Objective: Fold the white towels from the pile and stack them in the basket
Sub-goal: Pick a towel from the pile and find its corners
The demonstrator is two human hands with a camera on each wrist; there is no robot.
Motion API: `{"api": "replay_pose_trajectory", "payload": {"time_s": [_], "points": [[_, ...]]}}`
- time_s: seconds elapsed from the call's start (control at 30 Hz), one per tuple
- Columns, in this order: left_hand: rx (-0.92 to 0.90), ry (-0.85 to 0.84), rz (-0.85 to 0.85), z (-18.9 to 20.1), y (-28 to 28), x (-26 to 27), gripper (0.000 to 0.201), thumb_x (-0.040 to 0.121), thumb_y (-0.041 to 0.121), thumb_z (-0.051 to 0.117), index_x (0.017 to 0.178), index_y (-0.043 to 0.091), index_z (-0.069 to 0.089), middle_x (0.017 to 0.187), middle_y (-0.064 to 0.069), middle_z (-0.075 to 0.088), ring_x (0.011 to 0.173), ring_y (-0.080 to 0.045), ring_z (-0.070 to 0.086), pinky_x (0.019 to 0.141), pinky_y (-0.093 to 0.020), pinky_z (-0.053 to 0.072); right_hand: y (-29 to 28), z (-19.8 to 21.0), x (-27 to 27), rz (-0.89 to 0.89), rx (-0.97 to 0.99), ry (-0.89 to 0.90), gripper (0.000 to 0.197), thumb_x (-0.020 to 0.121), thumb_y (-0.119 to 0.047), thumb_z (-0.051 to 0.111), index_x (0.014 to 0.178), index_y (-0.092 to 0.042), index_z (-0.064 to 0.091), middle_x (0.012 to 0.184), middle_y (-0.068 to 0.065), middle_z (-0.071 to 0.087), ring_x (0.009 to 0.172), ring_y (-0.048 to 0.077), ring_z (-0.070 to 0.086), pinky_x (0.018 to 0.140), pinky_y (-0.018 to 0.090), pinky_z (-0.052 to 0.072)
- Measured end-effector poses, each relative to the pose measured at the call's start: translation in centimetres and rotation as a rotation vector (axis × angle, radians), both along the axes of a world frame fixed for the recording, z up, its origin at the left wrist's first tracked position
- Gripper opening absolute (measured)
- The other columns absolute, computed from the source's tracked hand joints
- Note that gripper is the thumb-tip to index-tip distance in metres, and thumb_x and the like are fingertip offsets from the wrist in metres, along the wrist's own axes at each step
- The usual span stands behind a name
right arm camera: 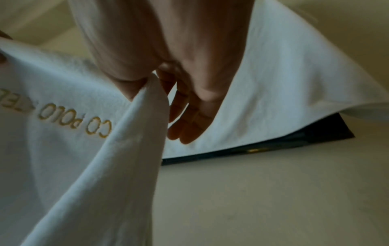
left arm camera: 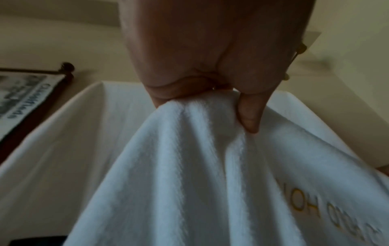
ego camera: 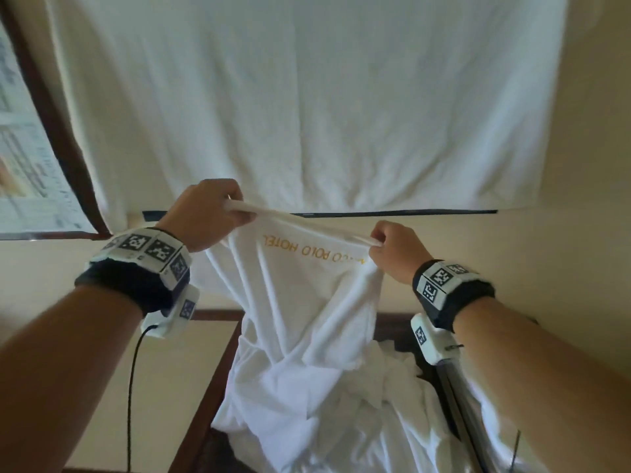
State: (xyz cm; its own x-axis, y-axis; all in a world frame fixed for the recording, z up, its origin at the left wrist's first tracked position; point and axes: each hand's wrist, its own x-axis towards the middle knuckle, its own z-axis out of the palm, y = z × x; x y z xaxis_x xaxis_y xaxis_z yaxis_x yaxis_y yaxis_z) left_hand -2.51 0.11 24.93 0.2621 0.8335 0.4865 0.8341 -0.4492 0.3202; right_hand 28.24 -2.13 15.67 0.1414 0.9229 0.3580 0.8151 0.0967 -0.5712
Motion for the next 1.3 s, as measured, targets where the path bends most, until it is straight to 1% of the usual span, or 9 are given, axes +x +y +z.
{"api": "replay_pose_trajectory", "payload": {"time_s": [0.23,0.43,0.6,0.77,0.87,0.93,1.07,1.2,1.3], "points": [[0.101,-0.057,0.070,3.5,-4.9,-6.7,0.026,0.085,0.025,0.077,0.073,0.024,0.054,0.070,0.004,0.056,0.076,-0.031,0.057,0.069,-0.035,0.040,-2.6,2.8,-4.1,0.062,-0.001,-0.032,0.013,0.086,-0.016,0.061,0.099,-0.011,0.063,0.089,0.006,0.067,0.076,0.024,0.065,0.062,0.027,0.049],[0.149,-0.119,0.260,4.6,-7.2,-17.1,0.025,0.086,0.030,0.074,0.074,0.024,0.052,0.088,-0.007,0.060,0.087,-0.034,0.056,0.075,-0.041,0.044,-4.0,2.5,-9.0,0.067,-0.149,-0.143,0.034,0.079,-0.044,0.077,0.081,-0.012,0.066,0.075,0.006,0.067,0.072,0.022,0.064,0.065,0.032,0.047],[-0.052,-0.016,0.403,0.6,-8.2,-26.6,0.017,0.082,0.030,0.074,0.086,0.028,0.057,0.098,-0.008,0.064,0.089,-0.031,0.058,0.085,-0.043,0.050,-6.0,2.2,-18.6,0.122,-0.036,-0.257,0.045,0.080,-0.038,0.077,0.055,-0.017,0.045,0.057,0.000,0.047,0.066,0.026,0.051,0.059,0.033,0.036],[-0.429,-0.138,-0.138,-6.8,-10.3,-25.2,0.051,0.075,0.035,0.087,0.115,0.035,0.056,0.109,0.007,0.056,0.095,-0.013,0.056,0.087,-0.030,0.050,-7.8,4.5,-32.2,0.205,0.147,-0.445,0.026,0.074,-0.029,0.072,0.063,-0.017,0.052,0.060,-0.006,0.049,0.068,0.026,0.050,0.061,0.029,0.035],[-0.326,-0.372,-0.244,-9.0,-10.8,-24.0,0.018,0.085,0.029,0.080,0.088,0.031,0.062,0.089,0.006,0.061,0.075,-0.012,0.059,0.054,-0.015,0.048,-9.1,4.6,-36.5,0.247,0.163,-0.530,0.027,0.077,-0.033,0.069,0.067,-0.016,0.051,0.064,-0.003,0.053,0.067,0.026,0.053,0.058,0.030,0.035],[-0.246,-0.420,-0.268,-9.0,-10.4,-25.6,0.022,0.090,0.022,0.074,0.075,0.029,0.059,0.079,0.005,0.057,0.062,-0.011,0.054,0.049,-0.016,0.047,-9.8,3.9,-37.1,0.201,0.120,-0.535,0.029,0.079,-0.042,0.071,0.072,-0.020,0.053,0.070,-0.003,0.055,0.068,0.023,0.053,0.059,0.030,0.037],[-0.153,-0.383,-0.307,-7.8,-9.8,-29.4,0.026,0.091,0.014,0.069,0.076,0.027,0.052,0.076,0.008,0.053,0.066,-0.007,0.048,0.065,-0.025,0.042,-11.3,1.9,-34.4,0.018,-0.058,-0.386,0.031,0.077,-0.044,0.076,0.075,-0.019,0.059,0.074,-0.001,0.060,0.074,0.025,0.057,0.065,0.033,0.044],[-0.229,-0.464,-0.359,-7.6,-9.3,-32.2,0.035,0.090,0.011,0.070,0.072,0.034,0.051,0.072,0.003,0.052,0.064,-0.014,0.045,0.063,-0.032,0.041,-11.9,-0.2,-32.4,-0.102,-0.017,0.034,0.036,0.074,-0.031,0.082,0.075,-0.003,0.060,0.074,0.011,0.063,0.072,0.030,0.057,0.066,0.037,0.045],[-0.380,-0.415,-0.315,-8.6,-9.4,-32.9,0.024,0.088,0.008,0.069,0.078,0.025,0.056,0.077,-0.013,0.066,0.065,-0.022,0.056,0.062,-0.037,0.050,-11.9,-0.3,-34.3,-0.024,0.093,0.259,0.027,0.080,-0.021,0.078,0.083,-0.001,0.061,0.075,0.011,0.061,0.068,0.019,0.052,0.061,0.029,0.042]]}}
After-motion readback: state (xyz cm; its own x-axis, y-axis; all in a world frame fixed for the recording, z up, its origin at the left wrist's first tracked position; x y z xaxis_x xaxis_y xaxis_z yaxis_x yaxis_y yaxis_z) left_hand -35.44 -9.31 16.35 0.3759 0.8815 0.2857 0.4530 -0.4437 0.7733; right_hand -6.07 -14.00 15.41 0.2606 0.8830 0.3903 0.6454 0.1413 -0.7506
